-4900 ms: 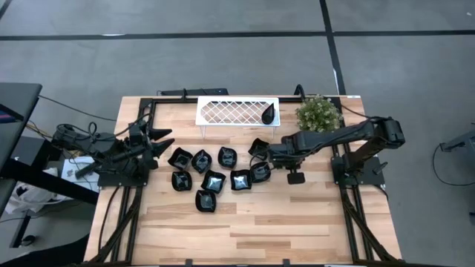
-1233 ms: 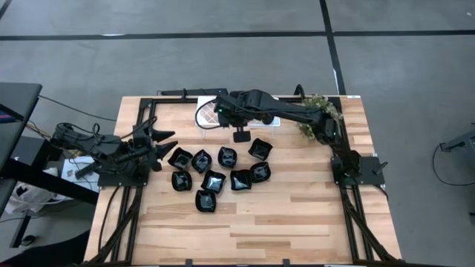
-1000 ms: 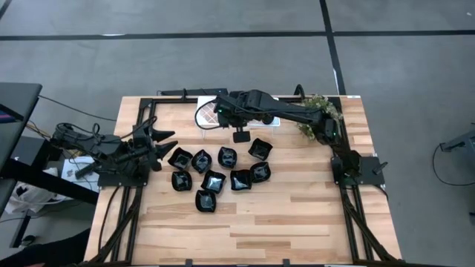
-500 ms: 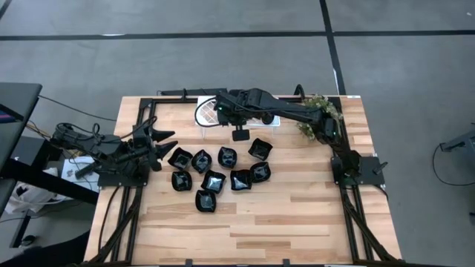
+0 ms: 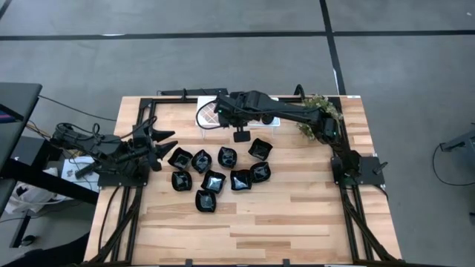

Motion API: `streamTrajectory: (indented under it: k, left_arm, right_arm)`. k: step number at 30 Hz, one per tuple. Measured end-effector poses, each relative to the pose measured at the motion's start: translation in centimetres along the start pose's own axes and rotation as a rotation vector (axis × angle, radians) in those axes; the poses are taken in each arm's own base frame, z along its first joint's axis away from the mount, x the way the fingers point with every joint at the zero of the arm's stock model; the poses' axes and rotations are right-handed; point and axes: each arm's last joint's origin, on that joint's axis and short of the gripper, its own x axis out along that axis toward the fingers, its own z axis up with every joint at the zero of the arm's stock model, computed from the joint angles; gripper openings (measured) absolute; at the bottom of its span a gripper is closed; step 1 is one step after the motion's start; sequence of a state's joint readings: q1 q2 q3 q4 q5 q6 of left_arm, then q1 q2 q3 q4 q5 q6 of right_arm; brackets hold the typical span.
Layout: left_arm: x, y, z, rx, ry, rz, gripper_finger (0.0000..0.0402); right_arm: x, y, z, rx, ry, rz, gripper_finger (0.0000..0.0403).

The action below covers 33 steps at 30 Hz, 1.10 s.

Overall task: Pick & Place Mini shaped plates
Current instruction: Put the distorted square plate on the shelf, then stack the distorted square plate on top of the distorted square plate on the shelf

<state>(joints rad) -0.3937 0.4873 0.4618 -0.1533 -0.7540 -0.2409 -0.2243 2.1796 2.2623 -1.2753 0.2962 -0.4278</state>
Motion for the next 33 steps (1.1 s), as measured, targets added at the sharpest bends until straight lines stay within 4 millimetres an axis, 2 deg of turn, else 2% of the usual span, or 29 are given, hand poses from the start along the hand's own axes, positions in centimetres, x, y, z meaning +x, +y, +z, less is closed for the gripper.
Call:
streamTrajectory:
  k: [11,23,33]
  left_arm:
    - [0.0,0.0,0.0,-0.002,-0.003,-0.001,0.0214]
    - [0.0,0.0,0.0,-0.003,-0.003,-0.001,0.0214]
    - [0.0,0.0,0.0,-0.004,-0.004,-0.001,0.0214]
  right_arm:
    - [-0.3,0.2,0.1,0.003,-0.001,-0.021,0.0003]
    - [-0.3,0.2,0.1,0.005,0.002,-0.023,0.0049]
    - [-2.3,-0.6,0.2,0.013,-0.032,-0.062,0.0072]
